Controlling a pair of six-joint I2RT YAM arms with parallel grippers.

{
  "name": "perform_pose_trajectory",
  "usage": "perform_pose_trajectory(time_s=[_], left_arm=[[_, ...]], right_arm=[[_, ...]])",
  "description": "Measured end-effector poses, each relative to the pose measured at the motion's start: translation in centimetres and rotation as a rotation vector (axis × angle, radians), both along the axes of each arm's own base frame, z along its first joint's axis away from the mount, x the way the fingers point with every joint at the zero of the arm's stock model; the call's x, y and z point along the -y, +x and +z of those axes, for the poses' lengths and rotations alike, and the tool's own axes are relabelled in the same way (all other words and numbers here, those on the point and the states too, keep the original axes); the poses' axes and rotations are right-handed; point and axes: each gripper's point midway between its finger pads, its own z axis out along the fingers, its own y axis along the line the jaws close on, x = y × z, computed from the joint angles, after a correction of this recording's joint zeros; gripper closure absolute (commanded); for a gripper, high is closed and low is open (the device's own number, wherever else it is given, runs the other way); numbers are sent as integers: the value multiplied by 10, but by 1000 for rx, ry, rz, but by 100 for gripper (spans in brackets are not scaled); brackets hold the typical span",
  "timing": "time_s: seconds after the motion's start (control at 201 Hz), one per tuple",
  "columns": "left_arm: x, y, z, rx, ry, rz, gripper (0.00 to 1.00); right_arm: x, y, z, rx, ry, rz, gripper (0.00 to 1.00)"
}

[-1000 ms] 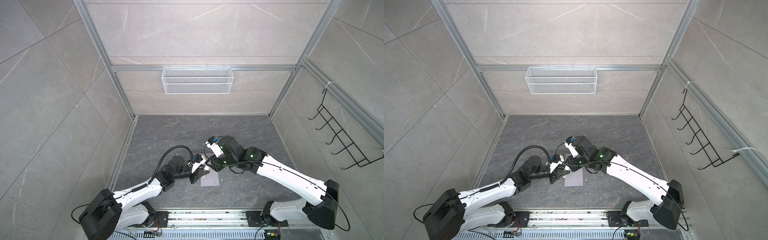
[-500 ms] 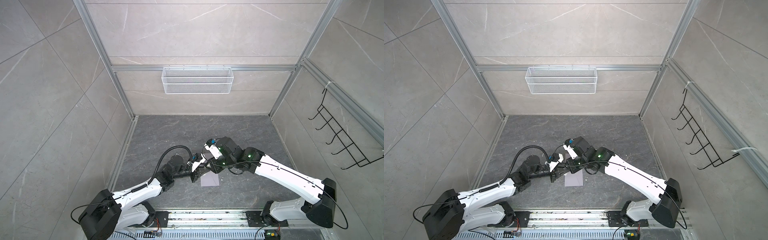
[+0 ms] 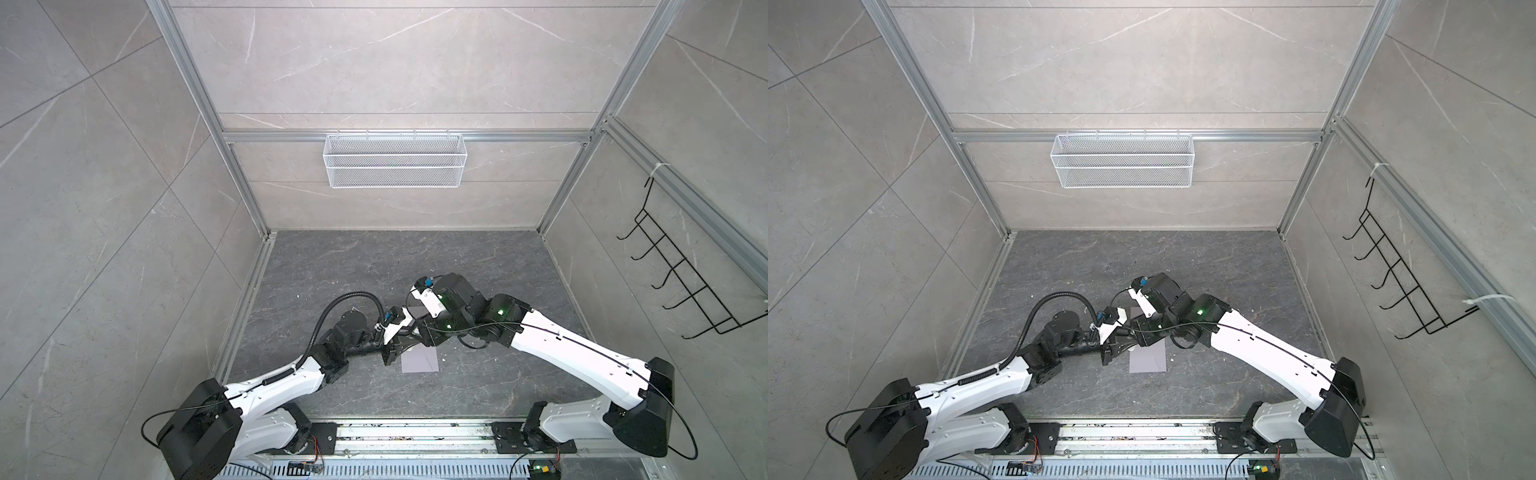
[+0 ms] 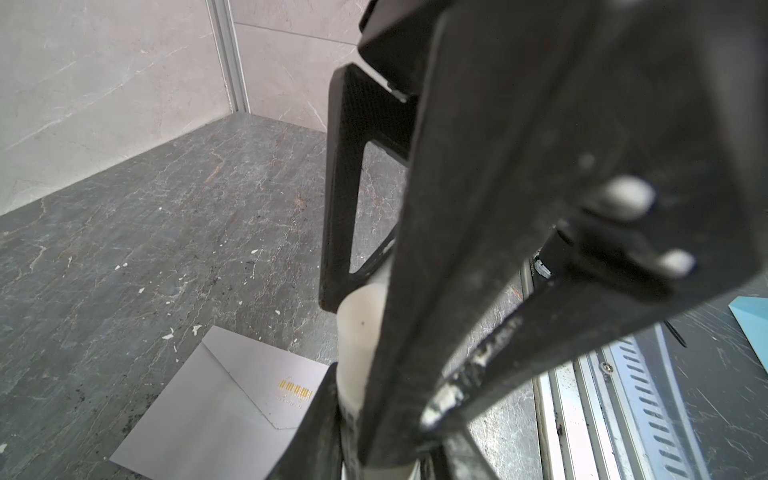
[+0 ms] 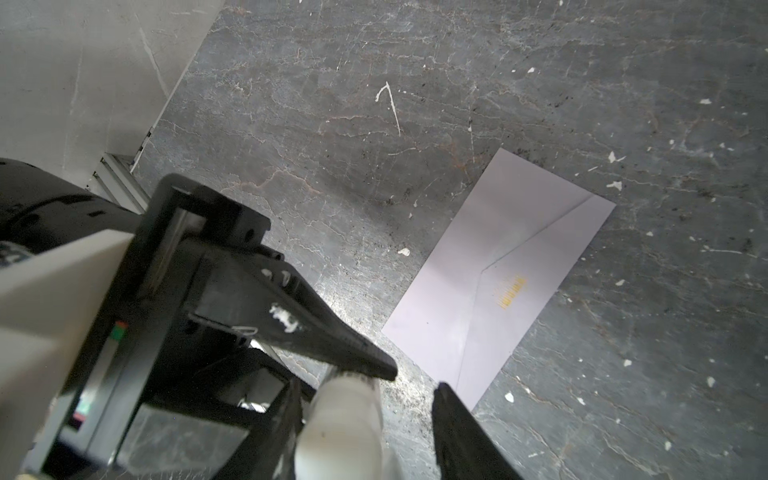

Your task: Place the letter into the envelope and seal it

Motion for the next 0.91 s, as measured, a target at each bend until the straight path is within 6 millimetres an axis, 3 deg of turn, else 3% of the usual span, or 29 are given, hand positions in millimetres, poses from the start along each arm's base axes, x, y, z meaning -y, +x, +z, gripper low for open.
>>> perform_pose_trajectory(time_s=[0.244,0.388,0.687,0.797,0.911], left_arm=[[1,1,6,16,-17,2,100],[0,5,7,22,-17,21,100],[-7,24,6,39,-1,138,100],[-12,33,6,39,6,202,100],[-21,42,5,35,22,280,100]], right_arm=[[0,-2,11,8,23,2,46],[6,3,17,33,25,-46,40],[52,0,75,215,146,-193,29],[57,3,62,203,117,-231,28],[60,2,24,139,39,-252,28]])
